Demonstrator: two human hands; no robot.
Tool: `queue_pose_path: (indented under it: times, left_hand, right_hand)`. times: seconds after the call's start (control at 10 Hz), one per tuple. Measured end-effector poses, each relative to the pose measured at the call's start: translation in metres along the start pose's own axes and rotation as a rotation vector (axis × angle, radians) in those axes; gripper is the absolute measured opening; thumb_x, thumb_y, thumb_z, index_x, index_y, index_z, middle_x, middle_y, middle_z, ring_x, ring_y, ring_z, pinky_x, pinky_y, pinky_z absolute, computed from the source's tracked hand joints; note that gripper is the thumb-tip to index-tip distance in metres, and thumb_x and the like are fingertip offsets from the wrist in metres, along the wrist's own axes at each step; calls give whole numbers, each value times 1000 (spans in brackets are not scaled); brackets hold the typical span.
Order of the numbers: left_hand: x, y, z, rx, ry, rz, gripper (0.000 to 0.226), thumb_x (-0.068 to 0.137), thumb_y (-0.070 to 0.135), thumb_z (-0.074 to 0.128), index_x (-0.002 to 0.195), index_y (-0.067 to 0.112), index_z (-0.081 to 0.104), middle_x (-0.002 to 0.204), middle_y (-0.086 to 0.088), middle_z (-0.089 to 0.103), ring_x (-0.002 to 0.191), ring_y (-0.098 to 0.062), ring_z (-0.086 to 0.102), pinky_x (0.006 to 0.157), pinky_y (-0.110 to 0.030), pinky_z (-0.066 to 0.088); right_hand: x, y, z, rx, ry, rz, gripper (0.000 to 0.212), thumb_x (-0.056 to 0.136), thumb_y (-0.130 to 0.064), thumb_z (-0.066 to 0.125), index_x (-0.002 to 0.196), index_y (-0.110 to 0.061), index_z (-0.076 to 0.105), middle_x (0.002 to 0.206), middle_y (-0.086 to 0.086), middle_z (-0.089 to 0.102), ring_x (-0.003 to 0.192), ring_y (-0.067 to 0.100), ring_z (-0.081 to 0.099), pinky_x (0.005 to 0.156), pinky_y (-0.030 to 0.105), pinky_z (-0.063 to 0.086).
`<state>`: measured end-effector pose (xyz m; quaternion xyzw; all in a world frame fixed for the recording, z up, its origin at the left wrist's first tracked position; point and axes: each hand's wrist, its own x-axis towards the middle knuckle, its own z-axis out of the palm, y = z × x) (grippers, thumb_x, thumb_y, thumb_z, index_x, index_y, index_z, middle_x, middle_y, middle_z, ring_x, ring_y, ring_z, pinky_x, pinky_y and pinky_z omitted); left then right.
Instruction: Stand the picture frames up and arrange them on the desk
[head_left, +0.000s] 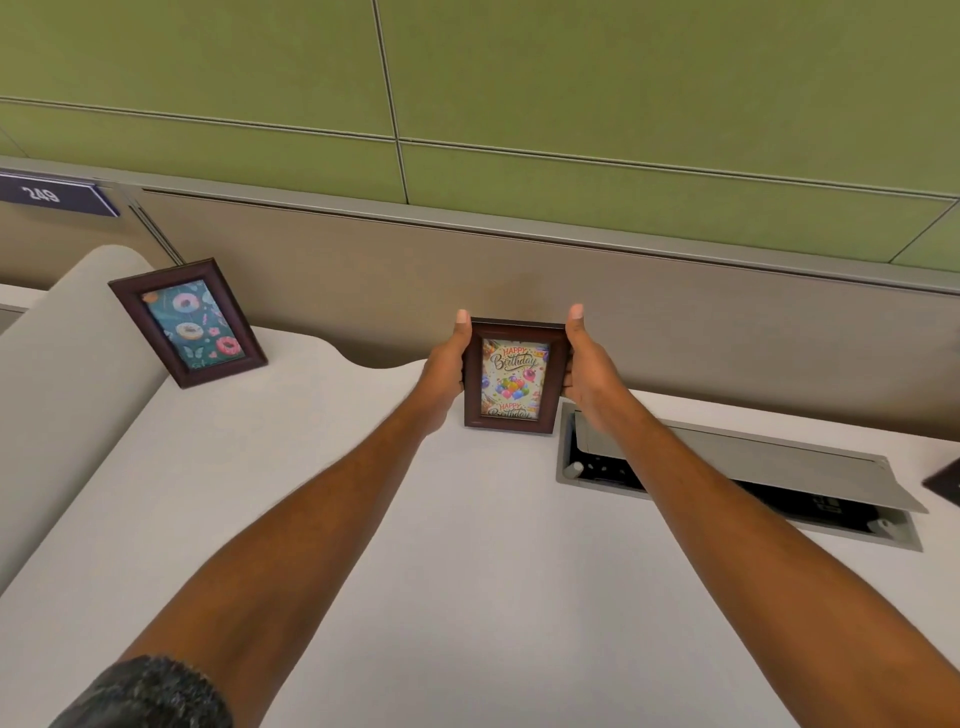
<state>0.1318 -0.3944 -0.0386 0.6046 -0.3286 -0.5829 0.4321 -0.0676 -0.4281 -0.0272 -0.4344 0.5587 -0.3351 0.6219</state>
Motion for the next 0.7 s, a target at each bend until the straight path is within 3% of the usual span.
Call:
queue_pose_path:
  times: [0.2,0.4,0.5,0.6,0.7]
  left_hand:
    - [16,-5,-1,0,-4,-13,49,105,74,32,105,41,68,89,25,81,88,4,77,79,-20,55]
    - [13,-2,-2,25,2,-7,48,104,76,32,112,41,64,101,22,77,96,2,73,82,-21,53]
    - [11,-7,-2,65,4,18,45,105,75,33,111,43,64,97,28,78,93,5,75,86,-21,52]
    - [-8,-17,-6,183,69,96,52,101,77,39,127,40,65,127,20,70,121,-4,66,109,-33,44]
    - [-15,-27,-12,252,145,132,62,99,78,43,141,36,61,137,14,60,133,-13,56,110,-36,39]
  right_hand:
    - [17,8,-5,19,15,13,79,75,-94,43,113,-32,74,105,-3,85,97,18,82,97,45,61]
    - [16,4,-5,-1,-2,20,78,76,-94,40,114,-34,72,111,-1,84,106,22,79,100,46,59]
    - [11,3,-6,-25,17,43,75,83,-92,36,116,-34,70,113,-1,81,108,22,77,103,46,56]
    - [0,6,-12,-51,77,23,78,97,-82,32,132,-23,67,126,7,76,119,28,71,109,50,52]
    - [-10,9,-15,-52,148,17,79,101,-76,32,143,-15,61,139,13,70,128,33,66,113,54,49]
